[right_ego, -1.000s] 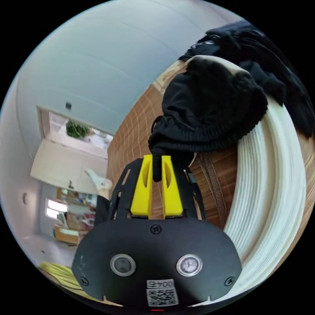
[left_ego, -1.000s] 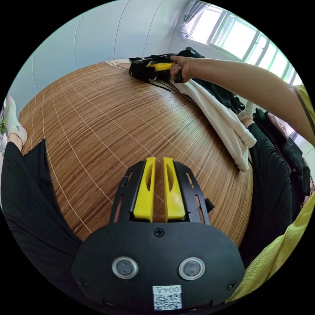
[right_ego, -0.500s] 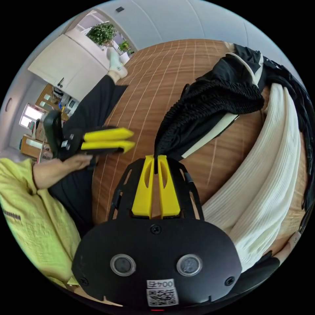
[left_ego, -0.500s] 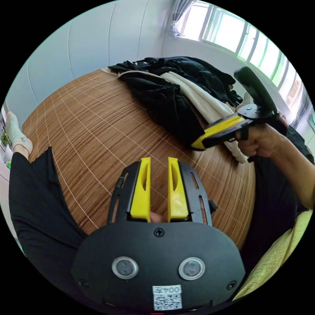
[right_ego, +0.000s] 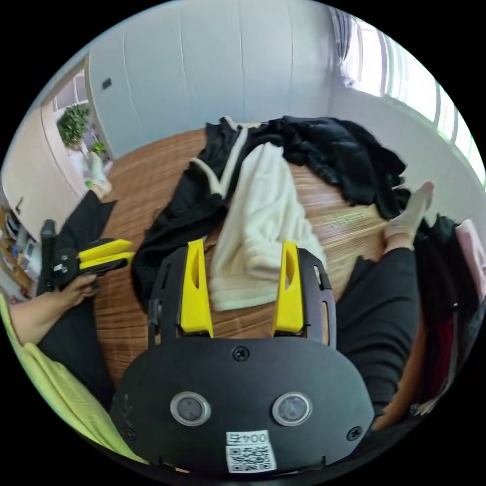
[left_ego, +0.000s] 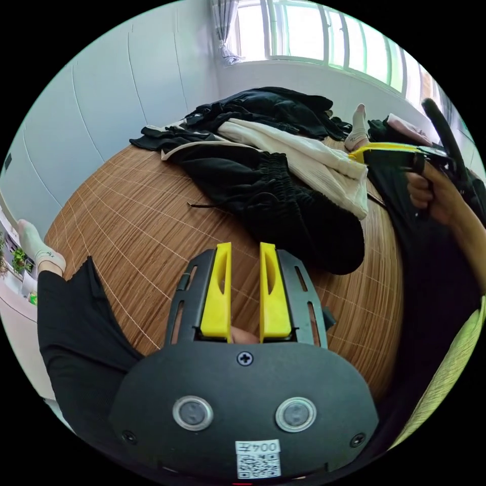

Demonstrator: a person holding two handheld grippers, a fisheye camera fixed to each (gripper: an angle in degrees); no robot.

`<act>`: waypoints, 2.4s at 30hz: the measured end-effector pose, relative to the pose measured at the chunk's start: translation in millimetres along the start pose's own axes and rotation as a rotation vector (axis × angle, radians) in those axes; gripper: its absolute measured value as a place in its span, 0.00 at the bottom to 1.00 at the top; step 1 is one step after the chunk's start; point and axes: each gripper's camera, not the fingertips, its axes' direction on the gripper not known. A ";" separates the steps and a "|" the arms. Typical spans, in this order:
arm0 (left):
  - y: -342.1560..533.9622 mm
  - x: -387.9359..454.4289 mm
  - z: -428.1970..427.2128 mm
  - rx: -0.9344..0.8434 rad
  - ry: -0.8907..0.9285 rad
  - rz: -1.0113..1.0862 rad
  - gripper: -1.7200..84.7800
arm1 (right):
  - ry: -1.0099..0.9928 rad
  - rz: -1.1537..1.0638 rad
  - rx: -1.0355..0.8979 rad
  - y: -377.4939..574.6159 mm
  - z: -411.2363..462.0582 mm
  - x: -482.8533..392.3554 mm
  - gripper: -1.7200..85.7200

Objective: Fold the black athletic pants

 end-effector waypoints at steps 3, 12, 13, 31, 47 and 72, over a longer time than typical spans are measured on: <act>-1.1 8.3 10.8 -0.036 0.010 0.030 0.12 | 0.047 -0.015 -0.045 -23.8 18.6 -1.7 0.29; 0.5 13.7 20.4 -0.059 0.023 0.059 0.11 | 0.267 -0.275 -0.292 -50.5 111.1 -69.1 0.18; 0.6 14.7 20.3 -0.059 0.020 0.066 0.11 | 0.239 -0.285 -0.299 -55.6 113.4 -65.5 0.16; -2.8 8.4 22.6 -0.059 0.033 0.071 0.10 | 0.386 0.099 -0.357 -139.9 114.8 133.3 0.17; -3.6 7.7 24.4 -0.050 -0.006 0.089 0.08 | -0.617 0.362 -0.272 -71.5 143.3 -9.0 0.11; -1.2 -1.4 31.2 -0.107 -0.011 -0.024 0.03 | -0.412 0.156 -0.017 59.5 4.2 42.0 0.10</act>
